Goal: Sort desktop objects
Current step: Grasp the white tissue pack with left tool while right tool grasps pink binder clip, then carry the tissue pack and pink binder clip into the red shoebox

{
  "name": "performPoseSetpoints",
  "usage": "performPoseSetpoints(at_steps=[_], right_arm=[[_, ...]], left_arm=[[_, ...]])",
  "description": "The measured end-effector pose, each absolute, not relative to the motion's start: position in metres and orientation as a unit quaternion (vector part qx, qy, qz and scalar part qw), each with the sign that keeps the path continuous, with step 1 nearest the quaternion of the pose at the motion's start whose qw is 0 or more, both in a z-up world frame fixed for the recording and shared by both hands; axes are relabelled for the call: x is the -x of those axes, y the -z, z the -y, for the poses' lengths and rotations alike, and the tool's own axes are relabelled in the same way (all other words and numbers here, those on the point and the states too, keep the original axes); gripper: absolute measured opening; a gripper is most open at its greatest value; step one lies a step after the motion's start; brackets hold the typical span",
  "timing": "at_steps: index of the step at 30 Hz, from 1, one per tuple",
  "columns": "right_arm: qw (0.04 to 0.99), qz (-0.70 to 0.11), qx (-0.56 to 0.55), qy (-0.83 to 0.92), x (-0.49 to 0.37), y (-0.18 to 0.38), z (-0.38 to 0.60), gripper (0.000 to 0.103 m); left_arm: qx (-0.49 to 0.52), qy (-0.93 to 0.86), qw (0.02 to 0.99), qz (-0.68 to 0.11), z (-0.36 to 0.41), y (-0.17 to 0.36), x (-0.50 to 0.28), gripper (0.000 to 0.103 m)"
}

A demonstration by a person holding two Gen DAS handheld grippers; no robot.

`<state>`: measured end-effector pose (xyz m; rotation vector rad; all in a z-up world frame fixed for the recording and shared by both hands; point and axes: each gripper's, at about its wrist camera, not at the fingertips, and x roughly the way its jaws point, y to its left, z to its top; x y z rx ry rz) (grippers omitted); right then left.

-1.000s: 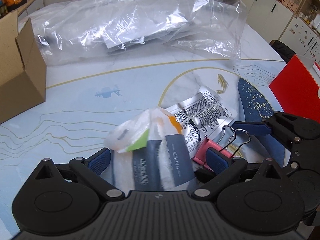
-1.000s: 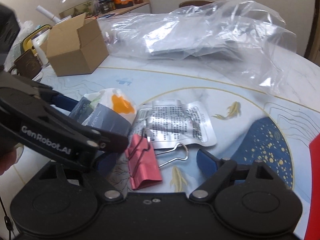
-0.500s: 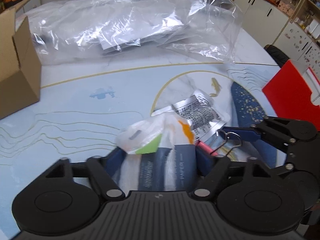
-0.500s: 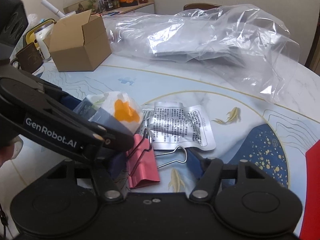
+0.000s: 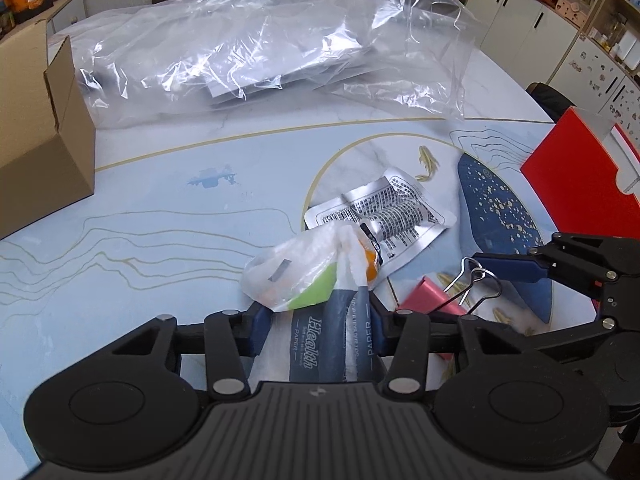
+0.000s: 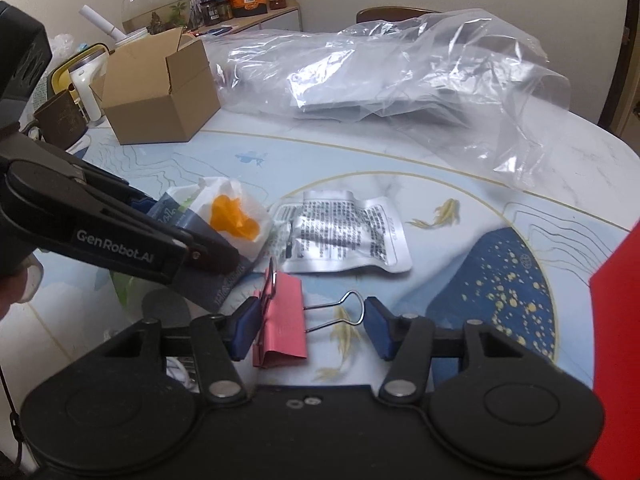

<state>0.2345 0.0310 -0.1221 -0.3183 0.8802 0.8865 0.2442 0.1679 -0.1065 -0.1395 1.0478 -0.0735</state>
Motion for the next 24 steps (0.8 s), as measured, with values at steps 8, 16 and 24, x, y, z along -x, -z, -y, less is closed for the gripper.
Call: performPoseSetpoints(at_steps=[8,16,24], right_arm=[[0.812,-0.399,0.139,-0.403,-0.226,0.106,-0.014,0.055],[0.826,-0.385,0.123,-0.393,-0.218,0.081,0.011,0.055],[0.836,-0.384,0.124,-0.372,-0.209,0.055,0.044,0.055]], left_arm=[[0.063,0.042,0.866,-0.495,-0.159,0.095,-0.23,0.044],[0.061,0.053,0.874,-0.48,-0.148,0.073,-0.22,0.042],[0.037,0.076,0.88,-0.466,-0.114,0.046,-0.214,0.042]])
